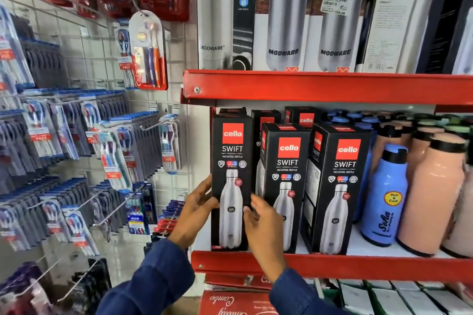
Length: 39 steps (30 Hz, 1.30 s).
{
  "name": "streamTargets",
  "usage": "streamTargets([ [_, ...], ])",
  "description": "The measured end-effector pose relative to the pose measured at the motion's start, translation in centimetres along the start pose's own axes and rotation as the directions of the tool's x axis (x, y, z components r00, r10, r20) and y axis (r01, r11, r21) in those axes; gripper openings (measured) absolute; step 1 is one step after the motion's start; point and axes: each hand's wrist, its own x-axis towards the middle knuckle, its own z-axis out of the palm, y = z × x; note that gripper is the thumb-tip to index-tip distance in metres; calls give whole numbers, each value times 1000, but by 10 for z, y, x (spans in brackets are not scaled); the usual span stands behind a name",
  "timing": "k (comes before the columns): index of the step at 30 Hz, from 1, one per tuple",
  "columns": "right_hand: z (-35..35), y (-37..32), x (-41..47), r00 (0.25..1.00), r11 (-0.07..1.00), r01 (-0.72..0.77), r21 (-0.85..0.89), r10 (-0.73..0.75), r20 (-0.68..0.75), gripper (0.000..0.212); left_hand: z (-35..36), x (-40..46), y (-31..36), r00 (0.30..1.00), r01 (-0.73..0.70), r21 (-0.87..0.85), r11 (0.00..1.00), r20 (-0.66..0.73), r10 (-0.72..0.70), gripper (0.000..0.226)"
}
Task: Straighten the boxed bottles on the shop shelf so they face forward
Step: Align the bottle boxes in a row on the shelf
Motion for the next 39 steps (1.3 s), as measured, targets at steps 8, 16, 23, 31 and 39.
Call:
streamTargets([
  [8, 11, 11, -1, 999, 999, -46, 19, 46, -3, 41, 2, 6, -18, 1000, -5, 33, 999, -10, 5, 59],
  [16, 15, 23, -6, 1000, 998, -21, -58, 21, -8, 43, 12, -5, -33, 996, -57, 141, 988, -67, 67, 49],
  [23, 21, 33, -25, 989, 983, -103, -154, 117, 86, 46, 21, -21, -48, 970, -20, 379, 925, -217, 110, 39],
  [31, 20, 39, -33, 962, 972, -159, -175, 192, 194, 48, 29, -45, -63, 941, 67, 566, 822, -309, 136, 21],
  [39, 11, 31, -43, 958, 971, -130, -201, 175, 227, 50, 32, -65, -46, 935, 72, 529, 845, -332, 128, 20],
])
